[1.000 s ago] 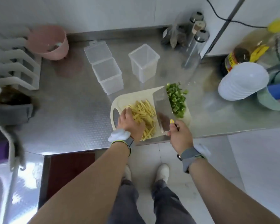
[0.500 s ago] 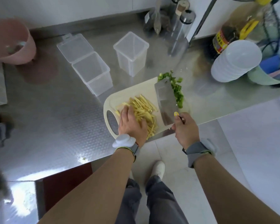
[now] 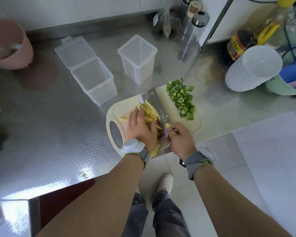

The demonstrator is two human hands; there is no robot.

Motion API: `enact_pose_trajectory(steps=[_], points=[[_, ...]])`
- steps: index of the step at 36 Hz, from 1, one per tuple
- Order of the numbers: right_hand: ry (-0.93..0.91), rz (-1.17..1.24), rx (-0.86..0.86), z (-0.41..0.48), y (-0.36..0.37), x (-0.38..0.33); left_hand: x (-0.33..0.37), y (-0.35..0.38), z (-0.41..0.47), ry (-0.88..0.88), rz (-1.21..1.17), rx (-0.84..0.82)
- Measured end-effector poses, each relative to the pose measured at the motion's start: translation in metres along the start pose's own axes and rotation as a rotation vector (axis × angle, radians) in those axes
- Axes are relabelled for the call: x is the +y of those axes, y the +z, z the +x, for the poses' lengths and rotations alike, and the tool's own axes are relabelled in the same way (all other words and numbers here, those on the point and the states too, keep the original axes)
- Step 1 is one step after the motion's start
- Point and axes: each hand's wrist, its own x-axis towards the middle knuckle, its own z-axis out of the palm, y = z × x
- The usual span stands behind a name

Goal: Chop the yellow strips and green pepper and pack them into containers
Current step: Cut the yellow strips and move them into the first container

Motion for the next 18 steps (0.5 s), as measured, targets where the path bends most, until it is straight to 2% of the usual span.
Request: enact_pose_trajectory(steps=[8, 18], points=[[0.052, 0.225, -0.069, -0.001, 0.000, -0.014, 0.009, 0.006, 0.009, 0.031, -0.074, 0.027], [0.089, 0.348, -0.018, -0.003, -0.008, -0.022, 0.031, 0.012, 0.021, 0.137, -0.081, -0.045]])
